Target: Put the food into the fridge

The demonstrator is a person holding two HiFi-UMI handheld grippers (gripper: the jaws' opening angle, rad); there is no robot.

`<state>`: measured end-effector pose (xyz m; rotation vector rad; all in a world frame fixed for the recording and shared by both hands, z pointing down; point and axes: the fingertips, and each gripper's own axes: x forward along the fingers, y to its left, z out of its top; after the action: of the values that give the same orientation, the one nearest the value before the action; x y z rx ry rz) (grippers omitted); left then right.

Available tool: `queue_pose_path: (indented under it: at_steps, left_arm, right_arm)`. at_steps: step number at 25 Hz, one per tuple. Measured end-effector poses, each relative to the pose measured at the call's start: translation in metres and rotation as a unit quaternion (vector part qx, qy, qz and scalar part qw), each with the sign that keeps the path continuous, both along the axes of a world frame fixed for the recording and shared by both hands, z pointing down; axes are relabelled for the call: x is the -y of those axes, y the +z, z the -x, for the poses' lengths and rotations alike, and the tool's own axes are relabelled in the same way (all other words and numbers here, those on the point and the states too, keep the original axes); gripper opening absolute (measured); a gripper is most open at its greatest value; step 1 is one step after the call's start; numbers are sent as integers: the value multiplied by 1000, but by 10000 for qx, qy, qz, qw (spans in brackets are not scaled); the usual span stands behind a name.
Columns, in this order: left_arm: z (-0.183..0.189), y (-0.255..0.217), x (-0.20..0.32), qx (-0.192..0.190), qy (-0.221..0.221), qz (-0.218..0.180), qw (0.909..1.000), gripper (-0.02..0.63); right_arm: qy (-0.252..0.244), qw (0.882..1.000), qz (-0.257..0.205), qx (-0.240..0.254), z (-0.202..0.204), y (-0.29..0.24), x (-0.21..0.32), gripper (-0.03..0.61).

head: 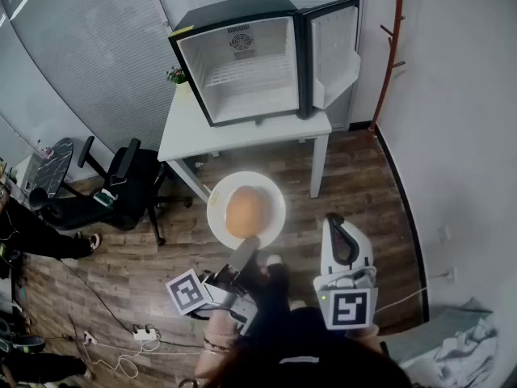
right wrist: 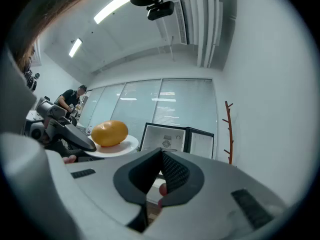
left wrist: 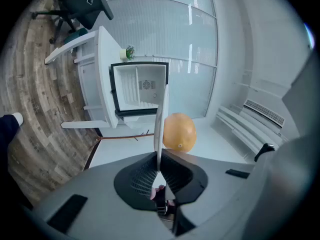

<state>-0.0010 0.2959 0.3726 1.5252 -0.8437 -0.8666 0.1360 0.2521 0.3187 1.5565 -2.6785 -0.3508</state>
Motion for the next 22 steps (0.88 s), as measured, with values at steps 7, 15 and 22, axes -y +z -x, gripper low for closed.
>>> queue_pose_path:
  at_steps: [7, 15, 22]
  left_arm:
    - [6, 3, 6, -21, -28, 22, 10000, 14]
    - [16, 5, 19, -70, -80, 50, 9999, 13]
    - [23, 4, 45, -89, -43, 66, 9999, 14]
  right_arm:
    - [-9, 9999, 102, 17, 7, 6, 6, -6]
    - [2, 9996, 162, 219, 14, 5, 19, -5]
    - [-42, 9997, 186, 182, 24, 3, 44, -5]
